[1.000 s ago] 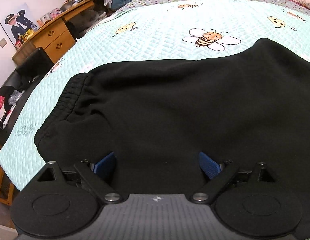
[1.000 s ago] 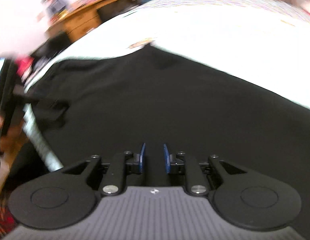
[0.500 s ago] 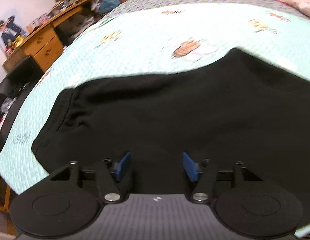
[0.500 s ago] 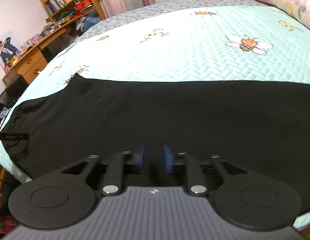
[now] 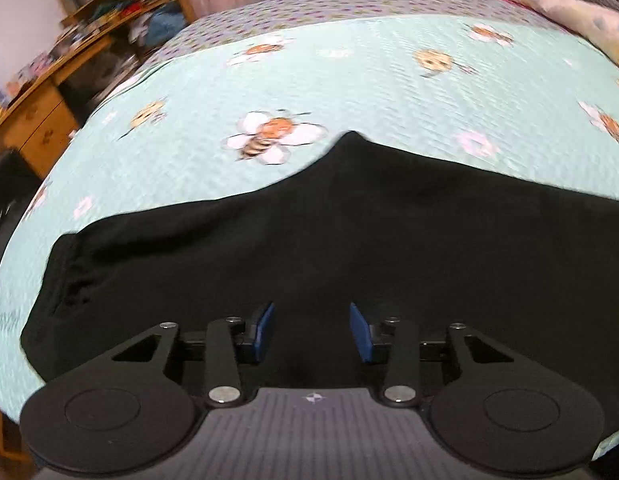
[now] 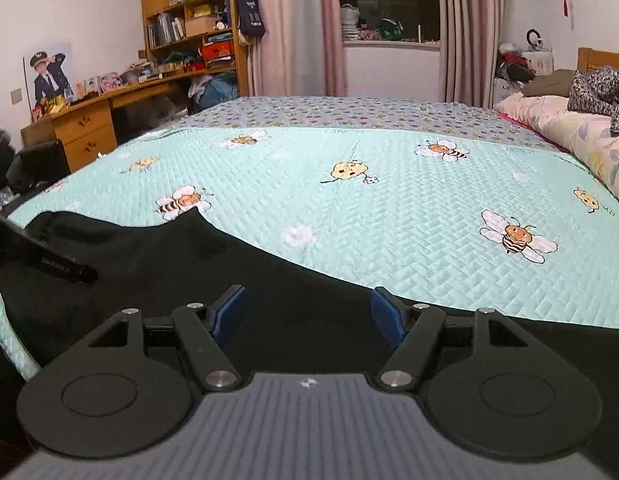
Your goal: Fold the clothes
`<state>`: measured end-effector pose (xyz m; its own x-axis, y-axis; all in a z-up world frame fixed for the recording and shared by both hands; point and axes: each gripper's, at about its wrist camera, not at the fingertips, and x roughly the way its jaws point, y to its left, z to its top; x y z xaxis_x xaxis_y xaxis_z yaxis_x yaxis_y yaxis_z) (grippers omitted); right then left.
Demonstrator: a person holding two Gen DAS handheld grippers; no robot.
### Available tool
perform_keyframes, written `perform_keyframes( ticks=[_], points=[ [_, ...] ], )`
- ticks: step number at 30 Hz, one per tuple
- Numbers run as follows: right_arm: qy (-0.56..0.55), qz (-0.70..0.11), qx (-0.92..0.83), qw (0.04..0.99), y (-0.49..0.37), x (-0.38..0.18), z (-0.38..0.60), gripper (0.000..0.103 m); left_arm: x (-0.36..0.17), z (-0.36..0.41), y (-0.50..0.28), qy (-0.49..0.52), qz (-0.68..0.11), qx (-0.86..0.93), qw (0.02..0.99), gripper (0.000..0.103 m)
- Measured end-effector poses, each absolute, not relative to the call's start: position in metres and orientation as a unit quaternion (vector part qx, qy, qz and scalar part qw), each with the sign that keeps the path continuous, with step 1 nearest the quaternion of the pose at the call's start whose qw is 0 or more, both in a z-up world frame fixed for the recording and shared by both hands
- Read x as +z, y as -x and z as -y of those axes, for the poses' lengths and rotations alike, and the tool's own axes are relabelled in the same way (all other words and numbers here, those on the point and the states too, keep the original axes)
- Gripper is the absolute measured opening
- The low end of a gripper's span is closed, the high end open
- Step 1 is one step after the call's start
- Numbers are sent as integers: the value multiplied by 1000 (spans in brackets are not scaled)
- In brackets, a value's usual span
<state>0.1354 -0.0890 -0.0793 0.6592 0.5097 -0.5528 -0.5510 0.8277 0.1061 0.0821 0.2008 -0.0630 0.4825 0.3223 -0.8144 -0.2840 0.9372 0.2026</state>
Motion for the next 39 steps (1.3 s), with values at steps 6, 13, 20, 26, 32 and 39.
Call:
perform_keyframes(
  ticks=[6, 13, 20, 26, 32, 39],
  points=[
    [11, -368, 256, 894, -153, -126, 131, 25, -109, -176, -96, -50, -527, 132, 838, 36],
    [-53, -391, 189, 899, -165, -137, 193, 4, -112, -180, -93, -55, -522, 130, 841, 43],
    [-154, -408, 139, 889, -189, -162, 257, 7, -115, -188, -91, -55, -519, 152, 840, 77],
    [-275, -366, 109, 882, -179, -160, 308, 40, -117, -201, -94, -34, -528, 169, 832, 91],
    [-335, -350, 50, 873, -168, -176, 360, 12, -119, -194, -94, -63, -521, 188, 830, 97],
    [-278, -344, 108, 890, -142, -156, 324, 40, -111, -178, -91, -86, -522, 191, 827, 76]
  ],
)
